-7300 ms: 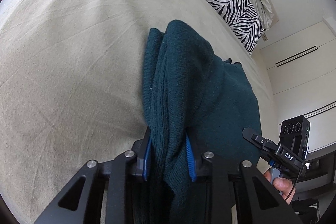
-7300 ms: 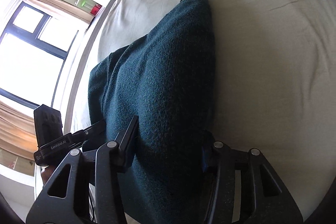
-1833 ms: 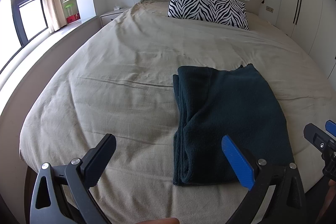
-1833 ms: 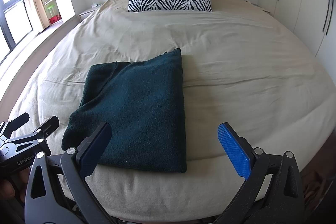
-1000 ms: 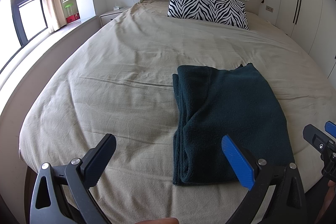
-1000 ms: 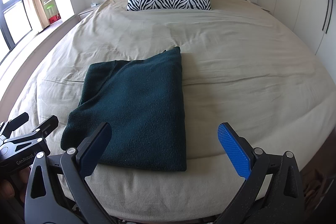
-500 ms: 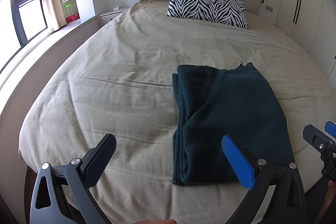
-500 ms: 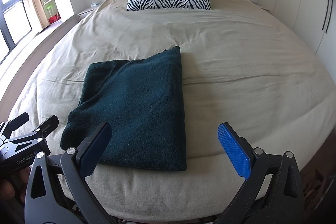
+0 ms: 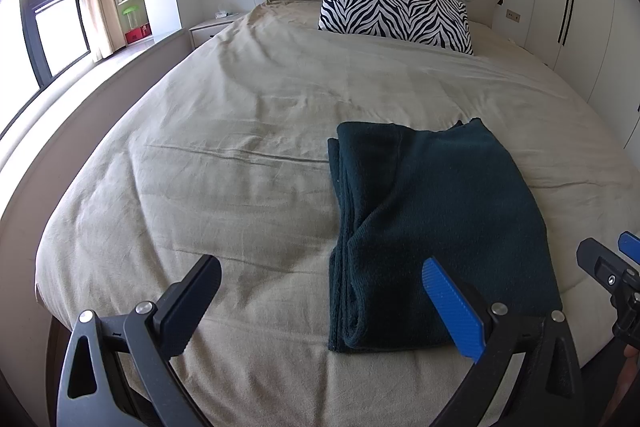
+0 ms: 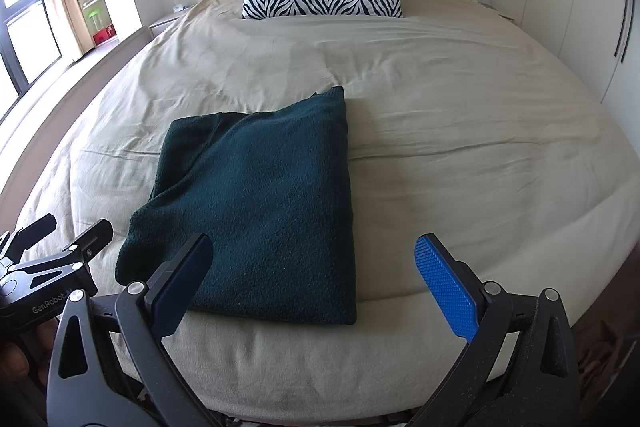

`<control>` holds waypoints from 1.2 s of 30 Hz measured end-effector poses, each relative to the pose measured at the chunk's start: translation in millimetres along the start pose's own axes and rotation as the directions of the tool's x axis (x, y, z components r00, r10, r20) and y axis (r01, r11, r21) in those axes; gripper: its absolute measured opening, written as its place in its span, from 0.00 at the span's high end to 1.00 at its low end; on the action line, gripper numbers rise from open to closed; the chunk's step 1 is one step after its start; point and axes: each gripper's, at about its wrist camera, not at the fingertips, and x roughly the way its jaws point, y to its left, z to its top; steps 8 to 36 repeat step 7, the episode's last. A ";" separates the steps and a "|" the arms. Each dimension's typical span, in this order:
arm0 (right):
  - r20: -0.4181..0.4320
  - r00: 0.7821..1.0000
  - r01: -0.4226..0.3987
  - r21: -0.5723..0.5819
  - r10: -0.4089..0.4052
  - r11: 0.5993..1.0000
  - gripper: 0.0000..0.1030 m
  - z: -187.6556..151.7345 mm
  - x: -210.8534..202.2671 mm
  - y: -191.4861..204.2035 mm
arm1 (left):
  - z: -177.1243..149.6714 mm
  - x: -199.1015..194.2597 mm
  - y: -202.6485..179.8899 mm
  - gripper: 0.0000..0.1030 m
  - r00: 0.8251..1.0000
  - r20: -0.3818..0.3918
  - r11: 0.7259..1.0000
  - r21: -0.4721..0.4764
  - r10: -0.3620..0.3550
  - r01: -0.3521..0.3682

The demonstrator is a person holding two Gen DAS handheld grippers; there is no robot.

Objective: Fold small clothes

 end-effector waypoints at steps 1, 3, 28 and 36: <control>-0.001 1.000 0.000 0.000 0.000 1.000 0.00 -0.1 0.0 0.0 | 0.0 -0.2 0.0 0.00 1.000 0.001 1.000 0.000 0.001 -0.001; -0.002 1.000 -0.001 0.002 0.001 1.000 0.00 -1.9 0.7 0.1 | -0.7 -0.1 -0.3 0.00 1.000 0.005 1.000 0.002 -0.002 0.002; -0.001 1.000 -0.001 0.001 0.001 1.000 0.00 -1.8 0.8 -0.4 | -4.1 -0.4 -1.3 0.00 1.000 0.012 1.000 0.007 -0.006 0.006; -0.001 1.000 -0.001 0.001 0.001 1.000 0.00 -1.8 0.8 -0.4 | -4.1 -0.4 -1.3 0.00 1.000 0.012 1.000 0.007 -0.006 0.006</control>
